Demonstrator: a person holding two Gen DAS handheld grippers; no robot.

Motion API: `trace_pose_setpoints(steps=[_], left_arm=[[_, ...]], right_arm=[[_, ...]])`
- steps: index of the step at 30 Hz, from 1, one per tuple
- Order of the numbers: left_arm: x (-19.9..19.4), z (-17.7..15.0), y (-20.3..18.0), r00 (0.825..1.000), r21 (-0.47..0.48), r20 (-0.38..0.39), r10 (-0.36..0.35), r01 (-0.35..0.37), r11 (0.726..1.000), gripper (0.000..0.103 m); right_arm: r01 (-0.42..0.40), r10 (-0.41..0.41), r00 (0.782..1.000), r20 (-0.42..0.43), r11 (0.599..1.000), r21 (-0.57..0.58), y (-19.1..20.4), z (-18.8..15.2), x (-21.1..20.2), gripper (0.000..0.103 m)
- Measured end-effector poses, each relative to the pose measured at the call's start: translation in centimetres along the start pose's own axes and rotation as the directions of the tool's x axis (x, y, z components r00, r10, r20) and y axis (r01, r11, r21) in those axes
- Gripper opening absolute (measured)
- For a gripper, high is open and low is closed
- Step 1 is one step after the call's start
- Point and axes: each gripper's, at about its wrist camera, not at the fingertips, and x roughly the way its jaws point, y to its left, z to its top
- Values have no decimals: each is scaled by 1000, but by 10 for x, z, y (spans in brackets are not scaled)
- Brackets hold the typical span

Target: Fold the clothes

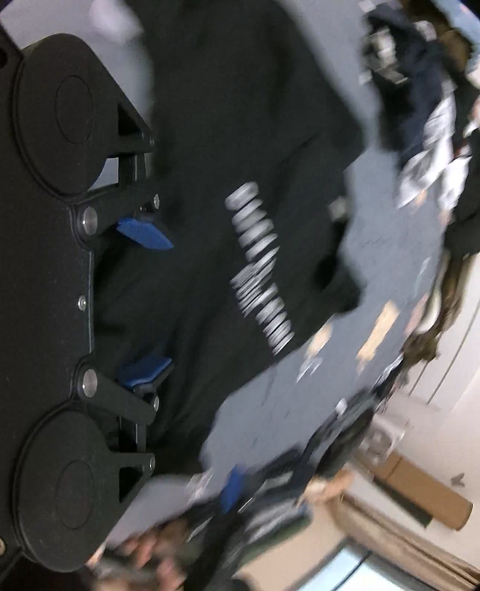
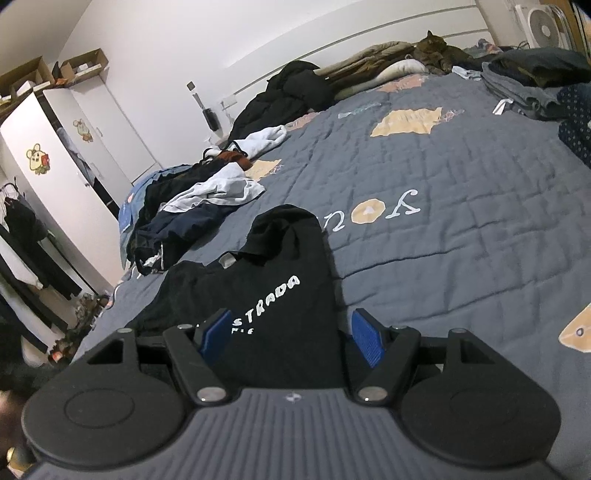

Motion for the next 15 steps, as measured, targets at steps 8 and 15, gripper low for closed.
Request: trace_pose_setpoints(steps=[8,15], left_arm=[[30,-35,4,994,-131,-20,107,-108,985,73],[57,-25,24,999,-303,9,51,-46,952,25]], right_arm=[[69,-69,998,-7,997,-27,-8,-3,-8,71],[112,-114,993,-29,992,-49,-16,-8,-5,71]])
